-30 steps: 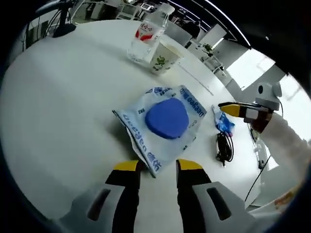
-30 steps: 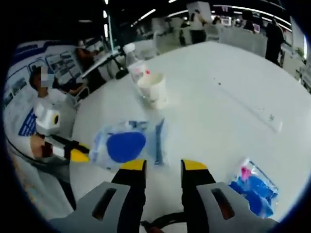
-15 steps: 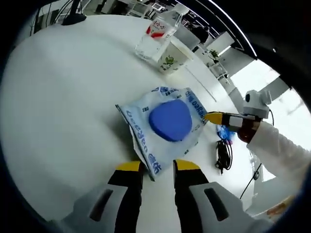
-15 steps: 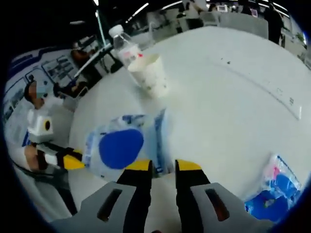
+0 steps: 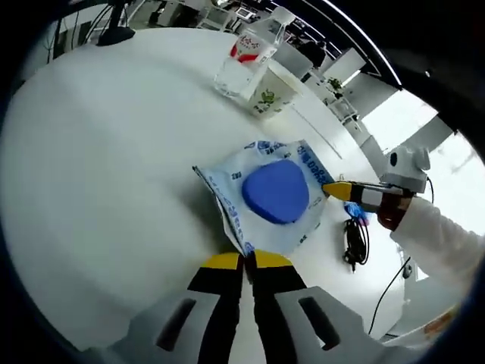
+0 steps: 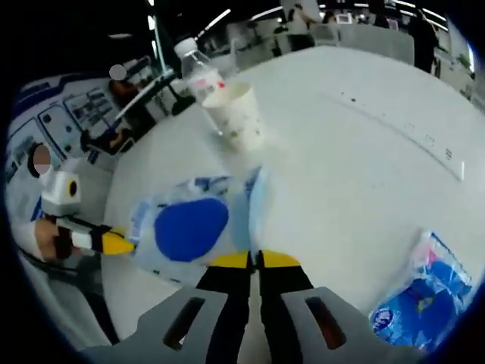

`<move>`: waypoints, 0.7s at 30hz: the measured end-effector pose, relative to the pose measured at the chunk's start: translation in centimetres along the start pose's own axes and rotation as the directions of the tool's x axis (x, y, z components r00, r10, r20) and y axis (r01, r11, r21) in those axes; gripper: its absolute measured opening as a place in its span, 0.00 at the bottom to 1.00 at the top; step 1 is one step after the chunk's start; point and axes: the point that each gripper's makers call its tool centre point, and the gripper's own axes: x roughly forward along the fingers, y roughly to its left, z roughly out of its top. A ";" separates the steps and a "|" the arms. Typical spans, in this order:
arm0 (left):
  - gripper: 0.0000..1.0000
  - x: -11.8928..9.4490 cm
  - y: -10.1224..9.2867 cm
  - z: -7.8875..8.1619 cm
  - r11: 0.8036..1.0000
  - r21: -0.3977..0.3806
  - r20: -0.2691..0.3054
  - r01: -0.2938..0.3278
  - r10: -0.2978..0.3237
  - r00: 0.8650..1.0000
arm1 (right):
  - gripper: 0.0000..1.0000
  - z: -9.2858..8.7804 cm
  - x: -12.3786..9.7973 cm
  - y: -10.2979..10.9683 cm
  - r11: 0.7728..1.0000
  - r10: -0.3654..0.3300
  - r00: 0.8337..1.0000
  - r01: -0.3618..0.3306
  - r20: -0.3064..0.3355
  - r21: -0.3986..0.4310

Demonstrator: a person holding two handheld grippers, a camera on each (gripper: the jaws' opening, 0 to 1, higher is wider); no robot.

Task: Arrange the tabletop items into an orderly group along one side of the table until the central work area is clear of visible clutter.

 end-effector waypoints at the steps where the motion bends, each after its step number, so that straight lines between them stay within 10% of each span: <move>1: 0.00 -0.1 -0.1 0.1 1.000 0.017 0.000 -0.001 0.001 1.000 | 0.00 -0.1 -0.4 0.2 1.000 -0.005 1.000 0.005 0.008 -0.001; 12: 0.00 -1.7 -1.1 3.0 0.994 0.103 0.074 0.024 -0.031 0.997 | 0.00 -0.8 -5.4 1.9 0.978 -0.060 0.983 0.024 0.171 0.205; 21: 0.00 -2.4 -4.2 6.5 0.948 0.310 0.093 0.077 -0.111 0.990 | 0.00 -1.8 -10.2 3.6 0.951 -0.111 0.950 0.018 0.290 0.308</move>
